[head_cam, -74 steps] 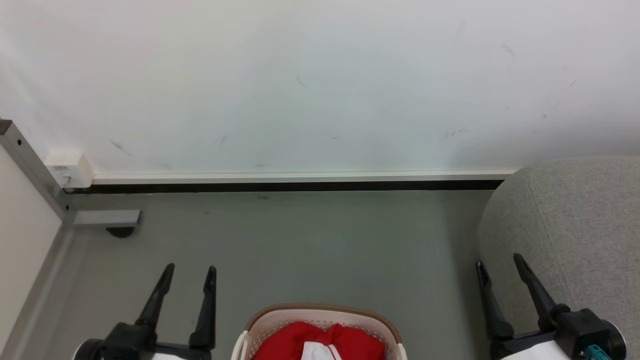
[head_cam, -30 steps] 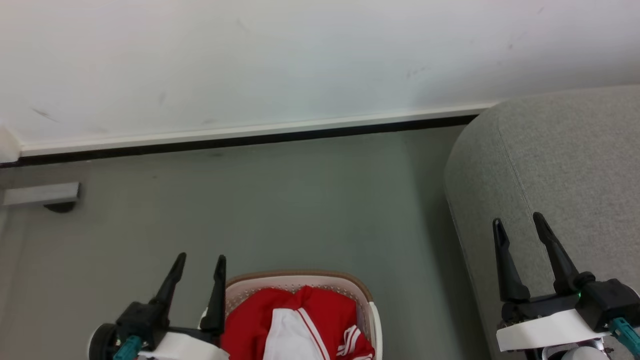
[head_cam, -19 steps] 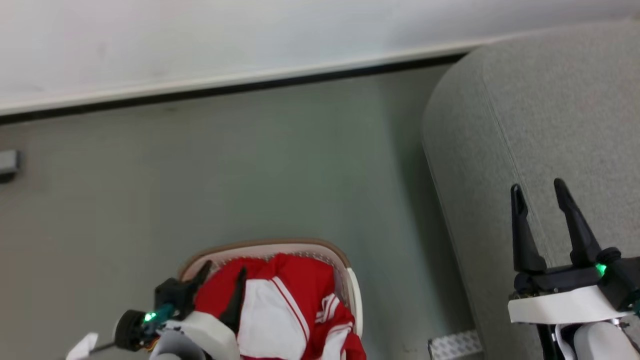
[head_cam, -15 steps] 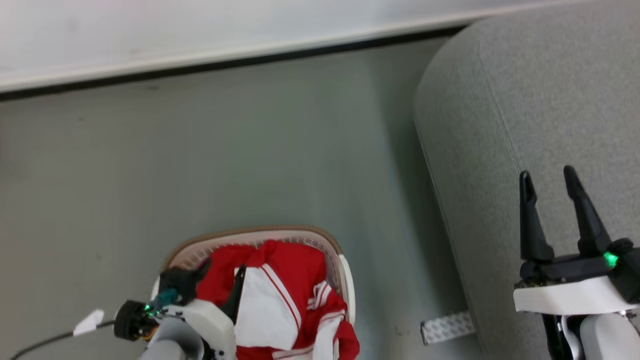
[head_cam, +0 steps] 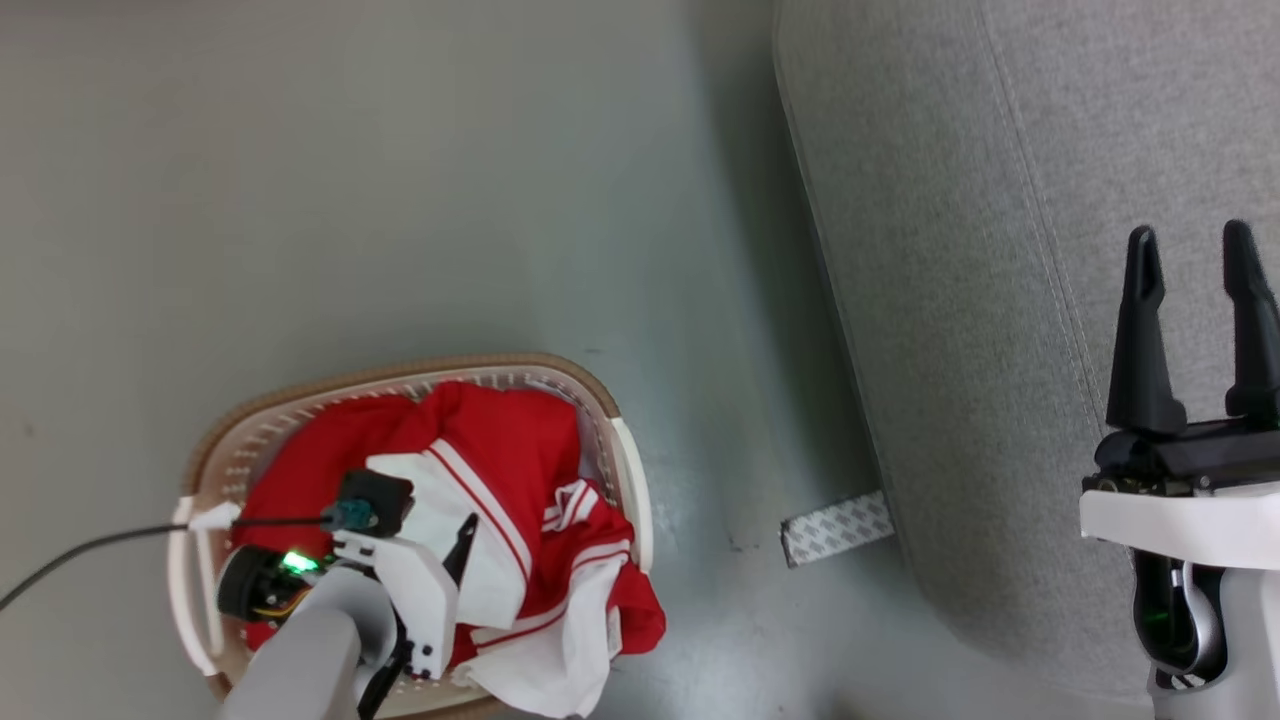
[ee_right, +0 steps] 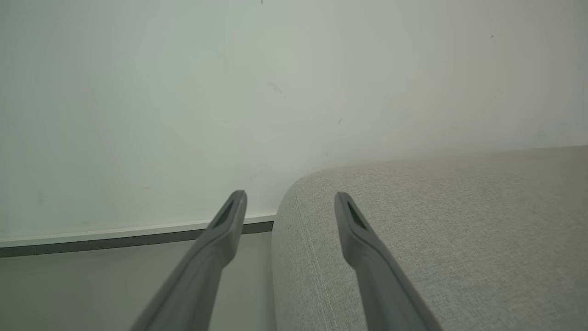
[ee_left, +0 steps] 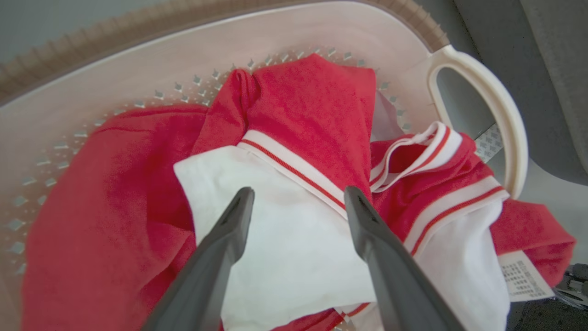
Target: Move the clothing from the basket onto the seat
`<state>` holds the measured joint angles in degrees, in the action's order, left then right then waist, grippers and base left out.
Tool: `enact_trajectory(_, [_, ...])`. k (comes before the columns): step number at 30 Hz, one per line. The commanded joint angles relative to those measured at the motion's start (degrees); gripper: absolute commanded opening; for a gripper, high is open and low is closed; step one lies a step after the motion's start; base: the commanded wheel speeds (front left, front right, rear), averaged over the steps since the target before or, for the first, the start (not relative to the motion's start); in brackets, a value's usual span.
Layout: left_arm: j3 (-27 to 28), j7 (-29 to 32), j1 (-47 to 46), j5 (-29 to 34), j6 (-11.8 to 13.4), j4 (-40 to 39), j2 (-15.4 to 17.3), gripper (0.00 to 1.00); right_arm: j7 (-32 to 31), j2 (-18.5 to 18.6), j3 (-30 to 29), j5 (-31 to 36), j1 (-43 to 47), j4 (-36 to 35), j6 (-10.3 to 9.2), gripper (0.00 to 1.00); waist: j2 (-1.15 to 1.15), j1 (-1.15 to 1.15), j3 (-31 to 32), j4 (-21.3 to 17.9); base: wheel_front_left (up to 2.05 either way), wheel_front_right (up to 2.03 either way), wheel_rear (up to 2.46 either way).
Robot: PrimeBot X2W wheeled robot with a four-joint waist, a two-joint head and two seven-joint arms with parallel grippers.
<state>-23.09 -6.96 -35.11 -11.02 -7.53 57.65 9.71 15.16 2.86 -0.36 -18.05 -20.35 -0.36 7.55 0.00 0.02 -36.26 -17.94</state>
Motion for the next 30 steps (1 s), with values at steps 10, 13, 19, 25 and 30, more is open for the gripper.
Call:
enact_trajectory(10, [-12.3, 8.3, -5.7, -10.3, 0.1, 3.4, 2.9, 1.0, 0.0, 0.0, -0.6, -2.1, -2.0, -2.4, -0.12, 1.0, 0.0, -0.02, -7.7, -4.8, 0.0, 0.0, 0.0])
enact_trajectory(13, [-15.4, 11.1, -7.2, -12.8, 0.1, 3.5, 3.8, 1.0, 0.0, 0.0, -0.5, -2.5, -1.9, -2.5, -0.12, 1.0, 0.0, -0.02, -8.9, -5.5, 0.0, 0.0, 0.0])
enact_trajectory(19, [-20.7, 13.0, -10.6, -16.6, 0.1, 2.9, 4.1, 1.0, 0.0, 0.0, 0.4, -2.0, -2.2, -3.4, -0.12, 1.0, 0.0, -0.02, -11.4, -4.8, 0.12, 0.12, 0.12])
enact_trajectory(25, [-24.2, 11.9, -12.9, -19.2, 0.1, 4.3, 4.2, 0.39, 0.0, 0.1, 1.0, -1.6, -2.1, -3.5, -0.12, 1.0, 0.0, -0.02, -12.0, -3.7, 0.03, 0.03, 0.03])
enact_trajectory(30, [-26.8, 10.9, -13.7, -21.2, 0.1, 5.0, 3.9, 0.0, 0.0, 0.0, 1.0, -1.4, -2.2, -2.9, -0.12, 1.0, 0.0, -0.02, -11.3, -3.0, 0.0, 0.0, 0.0])
